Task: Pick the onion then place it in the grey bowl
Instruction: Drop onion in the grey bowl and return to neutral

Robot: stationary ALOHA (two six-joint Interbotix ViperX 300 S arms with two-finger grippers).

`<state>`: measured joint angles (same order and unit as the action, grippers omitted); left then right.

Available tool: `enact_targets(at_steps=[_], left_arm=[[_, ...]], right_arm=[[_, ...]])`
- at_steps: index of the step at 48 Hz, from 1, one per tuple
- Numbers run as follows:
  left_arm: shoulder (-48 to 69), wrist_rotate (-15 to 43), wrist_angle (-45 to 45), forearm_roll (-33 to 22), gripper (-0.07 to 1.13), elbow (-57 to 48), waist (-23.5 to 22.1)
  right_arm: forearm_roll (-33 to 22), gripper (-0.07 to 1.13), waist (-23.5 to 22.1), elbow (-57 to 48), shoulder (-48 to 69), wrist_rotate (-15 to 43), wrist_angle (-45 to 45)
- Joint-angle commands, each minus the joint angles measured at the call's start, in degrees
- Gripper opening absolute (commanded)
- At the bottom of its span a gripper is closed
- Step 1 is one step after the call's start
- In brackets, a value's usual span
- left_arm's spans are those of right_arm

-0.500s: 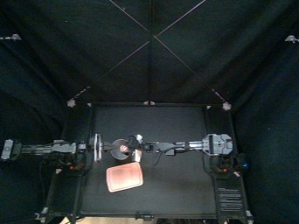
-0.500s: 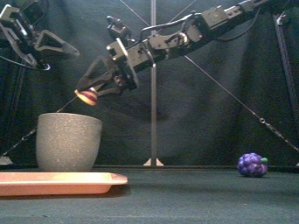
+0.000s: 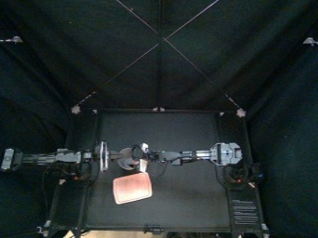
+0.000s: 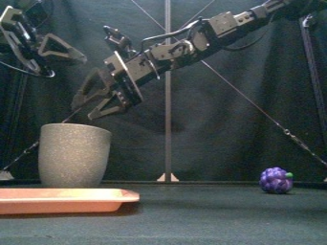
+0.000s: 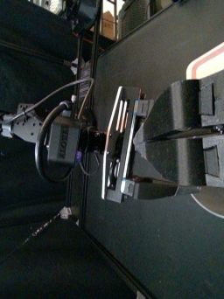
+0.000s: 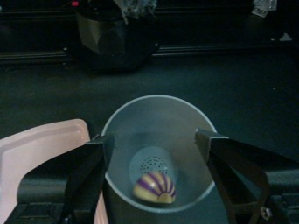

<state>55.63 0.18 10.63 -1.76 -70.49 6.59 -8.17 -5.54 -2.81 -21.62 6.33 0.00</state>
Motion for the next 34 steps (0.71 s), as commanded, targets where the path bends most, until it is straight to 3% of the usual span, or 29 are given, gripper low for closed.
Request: enact_targets(at_steps=[1, 34], left_arm=[[-0.2, 0.1, 0.5, 0.0, 0.1, 0.8, 0.2], [-0.1, 0.1, 0.5, 0.0, 0.1, 0.8, 0.3]], right_arm=[[-0.1, 1.04, -1.0, -2.5, 6.9, 0.0, 1.4], [1.7, 1.04, -2.6, -43.8, 39.6, 0.0, 29.1]])
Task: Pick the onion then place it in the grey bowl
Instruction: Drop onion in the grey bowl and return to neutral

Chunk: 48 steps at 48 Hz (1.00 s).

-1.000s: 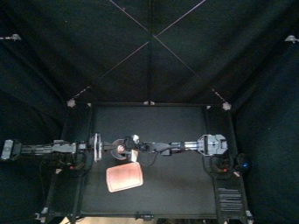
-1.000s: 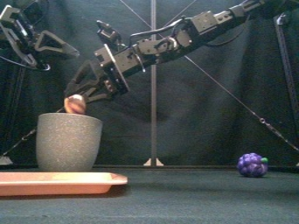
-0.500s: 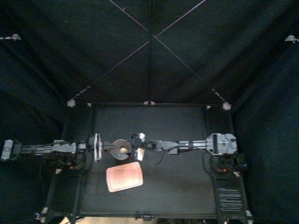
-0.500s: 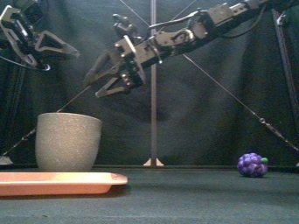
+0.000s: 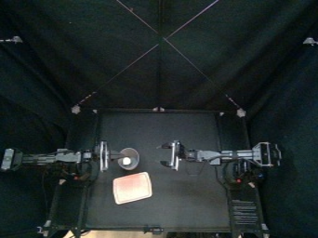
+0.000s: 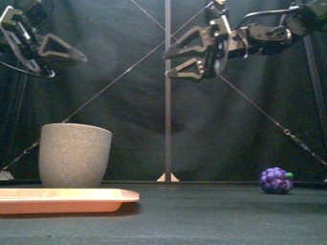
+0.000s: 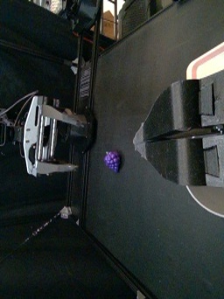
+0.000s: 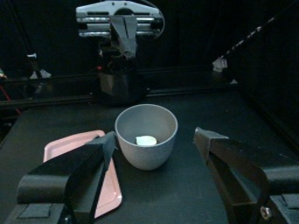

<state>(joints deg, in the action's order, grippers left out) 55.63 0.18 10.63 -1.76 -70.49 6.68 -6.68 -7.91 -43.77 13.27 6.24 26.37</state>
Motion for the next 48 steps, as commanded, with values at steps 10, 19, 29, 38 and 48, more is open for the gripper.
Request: enact_targets(at_steps=[10, 19, 29, 38, 48], left_arm=[[-0.1, 0.2, 0.5, 0.1, 0.09, 0.8, 0.2], [-0.1, 0.2, 0.6, 0.2, 0.09, 1.1, 0.8], [-0.1, 0.1, 0.6, 0.1, 0.09, 1.1, 1.2], [-0.1, 0.1, 0.6, 0.0, 0.1, 0.8, 1.2], [-0.1, -0.4, 0.6, -0.4, 0.09, -0.9, 1.2]], right_arm=[[0.3, 1.04, -0.3, -7.8, 9.4, 0.1, 4.8], [-0.1, 1.04, -0.3, -8.8, 9.7, 0.0, 4.8], [0.1, 1.04, -0.2, -8.8, 9.7, 0.1, 4.9], [0.2, 1.04, 0.1, -8.9, 9.6, 0.1, 4.9], [0.8, 1.04, 0.1, -9.6, 9.2, 0.2, 4.9]])
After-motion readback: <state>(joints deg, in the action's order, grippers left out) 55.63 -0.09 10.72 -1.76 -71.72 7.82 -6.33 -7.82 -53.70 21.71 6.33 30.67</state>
